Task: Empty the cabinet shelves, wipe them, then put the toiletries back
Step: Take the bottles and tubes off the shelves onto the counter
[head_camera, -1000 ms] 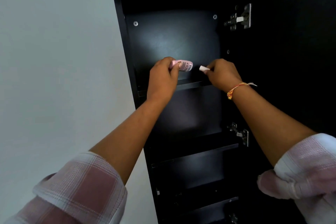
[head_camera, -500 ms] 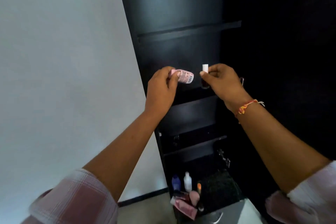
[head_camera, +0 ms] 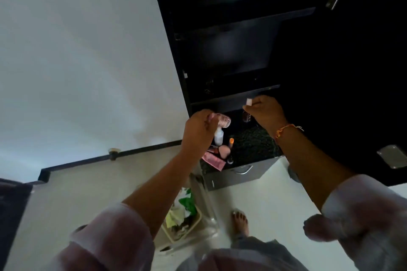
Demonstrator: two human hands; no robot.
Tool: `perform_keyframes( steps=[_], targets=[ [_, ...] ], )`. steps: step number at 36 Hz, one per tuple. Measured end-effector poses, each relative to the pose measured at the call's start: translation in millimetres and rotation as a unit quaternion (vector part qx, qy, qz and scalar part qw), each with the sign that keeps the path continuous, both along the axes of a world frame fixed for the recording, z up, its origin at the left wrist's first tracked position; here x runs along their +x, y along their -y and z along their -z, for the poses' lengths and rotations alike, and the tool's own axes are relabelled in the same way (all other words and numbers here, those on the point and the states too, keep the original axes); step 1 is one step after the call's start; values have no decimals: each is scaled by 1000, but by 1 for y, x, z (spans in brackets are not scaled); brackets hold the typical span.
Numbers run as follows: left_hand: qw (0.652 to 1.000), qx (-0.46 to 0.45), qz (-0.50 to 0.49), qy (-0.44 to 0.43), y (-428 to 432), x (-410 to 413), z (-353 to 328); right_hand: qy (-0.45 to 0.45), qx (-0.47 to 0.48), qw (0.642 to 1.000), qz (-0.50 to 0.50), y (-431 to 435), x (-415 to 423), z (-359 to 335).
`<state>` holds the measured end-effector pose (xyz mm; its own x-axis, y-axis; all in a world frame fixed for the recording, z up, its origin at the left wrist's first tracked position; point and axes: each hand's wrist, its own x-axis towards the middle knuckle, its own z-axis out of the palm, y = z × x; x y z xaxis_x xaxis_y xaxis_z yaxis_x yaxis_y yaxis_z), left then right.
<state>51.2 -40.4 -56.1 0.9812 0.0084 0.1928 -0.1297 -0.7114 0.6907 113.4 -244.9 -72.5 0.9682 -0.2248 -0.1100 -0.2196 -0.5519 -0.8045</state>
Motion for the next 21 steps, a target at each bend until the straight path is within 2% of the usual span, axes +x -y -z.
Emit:
perform_keyframes(
  steps=[11,21],
  targets=[
    [979,-11,-123,-160,9,-6,92,-69,-39,993,-86,6,41,98],
    [950,-48,-220,-218,17,-4,135,-116,-92,966,-212,-16,70,160]
  ],
)
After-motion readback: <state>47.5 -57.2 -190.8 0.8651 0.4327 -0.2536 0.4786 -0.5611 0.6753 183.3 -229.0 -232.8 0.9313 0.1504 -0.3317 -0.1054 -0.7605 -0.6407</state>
